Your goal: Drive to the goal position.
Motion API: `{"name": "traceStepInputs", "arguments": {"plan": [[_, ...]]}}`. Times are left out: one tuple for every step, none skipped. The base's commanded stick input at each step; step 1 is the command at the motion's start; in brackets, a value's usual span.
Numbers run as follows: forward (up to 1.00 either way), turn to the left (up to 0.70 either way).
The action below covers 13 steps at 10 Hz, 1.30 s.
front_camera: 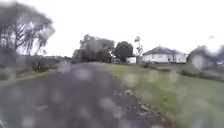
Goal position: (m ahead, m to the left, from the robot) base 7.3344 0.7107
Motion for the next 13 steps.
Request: {"name": "traceStepInputs", "arguments": {"plan": [[1.0, 0.08], [1.0, 0.19], [1.0, 0.31], [1.0, 0.33], [1.0, 0.21], [1.0, 0.08], [1.0, 0.0], [1.0, 0.0], [1.0, 0.0], [1.0, 0.0], [1.0, 0.0], [1.0, 0.0], [1.0, 0.0]]}}
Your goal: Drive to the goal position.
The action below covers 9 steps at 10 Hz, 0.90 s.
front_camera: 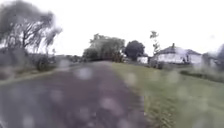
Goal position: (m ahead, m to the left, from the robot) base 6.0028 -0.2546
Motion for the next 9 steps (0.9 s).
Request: {"name": "traceStepInputs", "arguments": {"plan": [[1.0, 0.0], [1.0, 0.0], [1.0, 0.0], [1.0, 0.0], [1.0, 0.0], [1.0, 0.0], [1.0, 0.0], [1.0, 0.0], [1.0, 0.0]]}}
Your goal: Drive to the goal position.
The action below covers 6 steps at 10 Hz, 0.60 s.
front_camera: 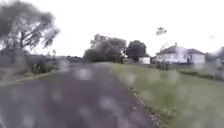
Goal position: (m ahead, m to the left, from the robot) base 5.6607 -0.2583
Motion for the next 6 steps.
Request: {"name": "traceStepInputs", "arguments": {"plan": [[1.0, 0.0], [1.0, 0.0], [1.0, 0.15], [1.0, 0.27], [1.0, 0.35], [1.0, 0.21]]}}
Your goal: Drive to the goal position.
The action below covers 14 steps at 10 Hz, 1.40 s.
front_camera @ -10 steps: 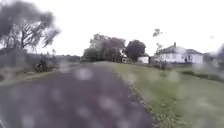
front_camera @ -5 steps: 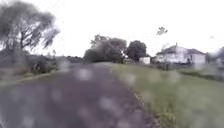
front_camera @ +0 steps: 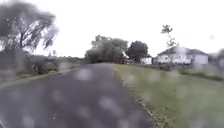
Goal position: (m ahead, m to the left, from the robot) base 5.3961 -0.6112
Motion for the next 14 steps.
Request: {"name": "traceStepInputs", "arguments": {"plan": [[1.0, 0.08], [1.0, 0.0], [1.0, 0.0], [1.0, 0.0], [1.0, 0.0], [1.0, 0.0], [1.0, 0.0], [1.0, 0.0], [1.0, 0.0], [1.0, 0.0], [1.0, 0.0], [1.0, 0.0], [1.0, 0.0], [1.0, 0.0]]}}
